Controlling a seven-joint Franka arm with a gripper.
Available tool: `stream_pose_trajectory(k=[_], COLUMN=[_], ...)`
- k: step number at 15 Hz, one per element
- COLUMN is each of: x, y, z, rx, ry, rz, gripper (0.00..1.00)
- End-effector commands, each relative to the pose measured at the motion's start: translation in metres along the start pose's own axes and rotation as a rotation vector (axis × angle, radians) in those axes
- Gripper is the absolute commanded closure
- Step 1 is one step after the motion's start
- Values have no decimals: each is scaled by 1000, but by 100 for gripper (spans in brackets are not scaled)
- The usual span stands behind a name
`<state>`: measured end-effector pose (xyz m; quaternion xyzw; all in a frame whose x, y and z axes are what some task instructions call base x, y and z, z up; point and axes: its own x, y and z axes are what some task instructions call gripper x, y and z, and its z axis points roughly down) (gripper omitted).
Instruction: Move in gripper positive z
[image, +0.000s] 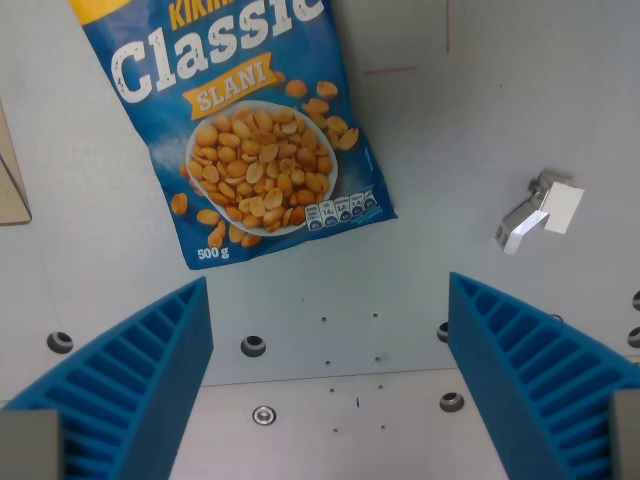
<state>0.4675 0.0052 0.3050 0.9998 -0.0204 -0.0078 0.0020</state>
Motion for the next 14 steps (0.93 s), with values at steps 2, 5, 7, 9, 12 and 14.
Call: stream_pose_trajectory(k=[2, 5, 7, 9, 12, 14], x=[0, 0, 0, 0, 0, 0], y=[0, 0, 0, 0, 0, 0], z=[8, 23, 33, 43, 58, 68], rx=[0, 0, 0, 0, 0, 0], ry=[5, 5, 5, 5, 5, 5], rz=[0, 0, 0, 0, 0, 0], gripper=[0, 0, 0, 0, 0, 0])
